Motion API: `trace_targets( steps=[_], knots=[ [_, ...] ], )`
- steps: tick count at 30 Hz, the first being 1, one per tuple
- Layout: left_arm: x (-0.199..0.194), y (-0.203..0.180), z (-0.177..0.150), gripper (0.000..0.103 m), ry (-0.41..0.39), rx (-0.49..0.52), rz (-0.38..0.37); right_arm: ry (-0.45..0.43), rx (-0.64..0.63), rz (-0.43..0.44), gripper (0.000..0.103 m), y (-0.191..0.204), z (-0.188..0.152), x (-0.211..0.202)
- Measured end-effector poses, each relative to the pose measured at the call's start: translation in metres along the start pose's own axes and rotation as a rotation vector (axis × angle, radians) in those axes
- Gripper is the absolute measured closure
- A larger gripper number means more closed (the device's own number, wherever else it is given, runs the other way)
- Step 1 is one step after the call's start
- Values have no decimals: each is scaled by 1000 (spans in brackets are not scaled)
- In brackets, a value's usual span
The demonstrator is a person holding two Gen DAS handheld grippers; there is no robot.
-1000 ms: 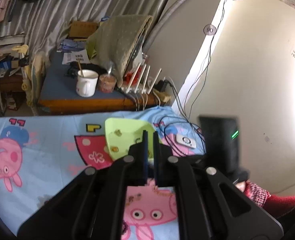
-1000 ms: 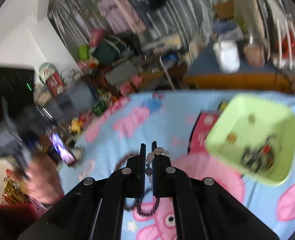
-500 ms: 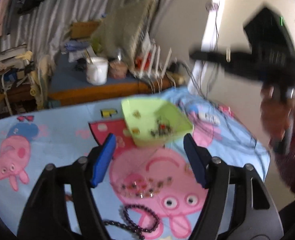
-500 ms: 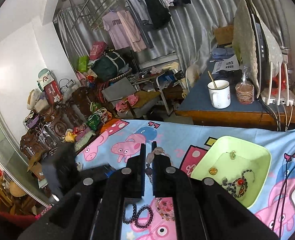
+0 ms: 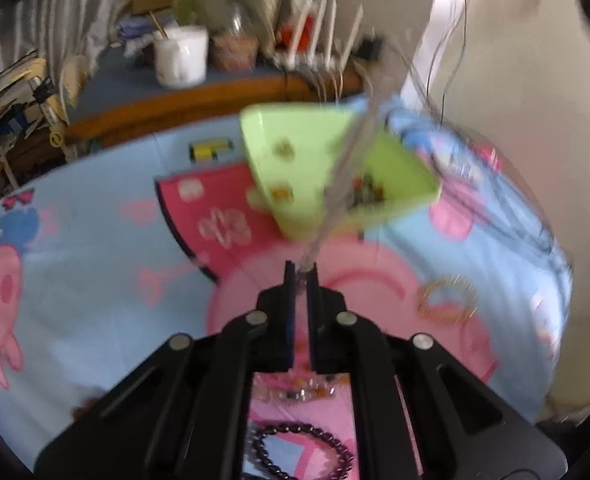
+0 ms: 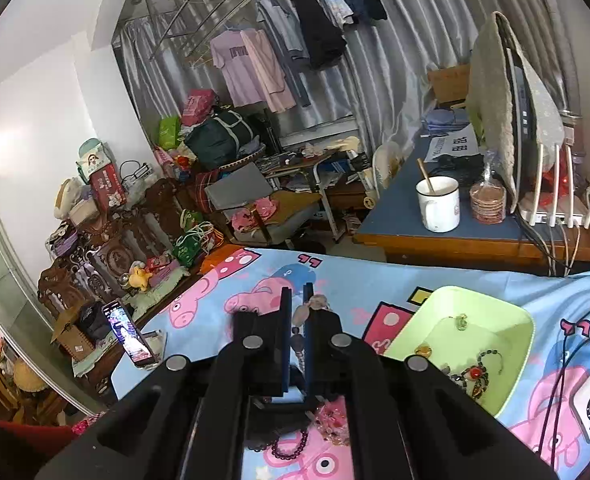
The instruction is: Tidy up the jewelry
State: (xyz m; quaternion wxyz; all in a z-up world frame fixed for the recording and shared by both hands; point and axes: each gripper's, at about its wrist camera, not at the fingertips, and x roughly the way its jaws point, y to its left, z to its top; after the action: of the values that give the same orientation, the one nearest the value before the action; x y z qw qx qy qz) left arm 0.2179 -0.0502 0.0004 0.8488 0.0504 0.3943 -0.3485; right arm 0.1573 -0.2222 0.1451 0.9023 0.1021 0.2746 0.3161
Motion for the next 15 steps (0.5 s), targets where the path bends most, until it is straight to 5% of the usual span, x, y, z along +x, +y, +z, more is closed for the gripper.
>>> trace_targets(
  steps=[12,15],
  knots=[
    [-88,-32,126,98,-257,56,-43,-53,60,-98,103,-40,26,-13],
    [-89,-44,144,98,-268,78,-56,-64,77,-122,103,-54,32,-15]
  ],
)
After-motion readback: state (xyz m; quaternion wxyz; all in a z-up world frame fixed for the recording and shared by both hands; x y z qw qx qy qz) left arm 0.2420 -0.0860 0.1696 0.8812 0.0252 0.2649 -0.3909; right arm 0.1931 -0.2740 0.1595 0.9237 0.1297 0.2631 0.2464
